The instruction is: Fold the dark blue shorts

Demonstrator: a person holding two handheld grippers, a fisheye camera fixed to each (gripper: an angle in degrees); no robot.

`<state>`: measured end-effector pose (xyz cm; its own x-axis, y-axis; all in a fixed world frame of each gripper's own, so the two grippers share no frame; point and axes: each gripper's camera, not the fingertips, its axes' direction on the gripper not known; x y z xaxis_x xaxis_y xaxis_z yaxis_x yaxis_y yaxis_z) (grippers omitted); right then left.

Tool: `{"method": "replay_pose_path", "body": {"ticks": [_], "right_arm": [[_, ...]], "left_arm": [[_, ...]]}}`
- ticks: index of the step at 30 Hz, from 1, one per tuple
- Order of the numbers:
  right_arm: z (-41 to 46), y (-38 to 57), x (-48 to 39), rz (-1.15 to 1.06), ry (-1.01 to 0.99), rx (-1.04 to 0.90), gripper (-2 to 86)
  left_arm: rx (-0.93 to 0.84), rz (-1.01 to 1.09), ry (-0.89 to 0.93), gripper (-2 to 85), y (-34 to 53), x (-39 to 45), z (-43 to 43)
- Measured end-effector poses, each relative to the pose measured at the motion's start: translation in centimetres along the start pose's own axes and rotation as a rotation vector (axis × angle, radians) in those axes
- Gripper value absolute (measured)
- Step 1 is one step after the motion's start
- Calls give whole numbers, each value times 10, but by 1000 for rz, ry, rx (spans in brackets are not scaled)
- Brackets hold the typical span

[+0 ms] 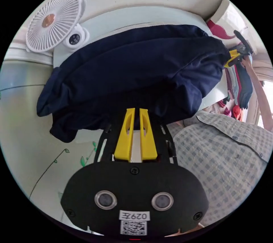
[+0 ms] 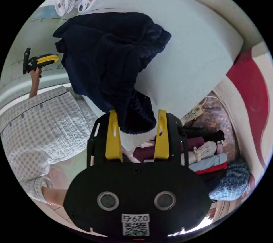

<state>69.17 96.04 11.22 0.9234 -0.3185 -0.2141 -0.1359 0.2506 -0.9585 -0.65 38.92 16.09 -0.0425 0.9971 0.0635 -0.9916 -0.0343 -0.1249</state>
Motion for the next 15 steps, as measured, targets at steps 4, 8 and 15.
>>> {"method": "replay_pose_path", "body": {"ticks": [4,8,15], "right_arm": [[-4,11,25,192,-468,5,84],[21,48,40,333,-1028,48,81],[-32,48,23,297,-596,146,155]], "left_arm": [[22,-129,252,74,31,-37,22],[102,-205,483,78,52,-61,41],[94,-148,565,73,38,-63,57]]}}
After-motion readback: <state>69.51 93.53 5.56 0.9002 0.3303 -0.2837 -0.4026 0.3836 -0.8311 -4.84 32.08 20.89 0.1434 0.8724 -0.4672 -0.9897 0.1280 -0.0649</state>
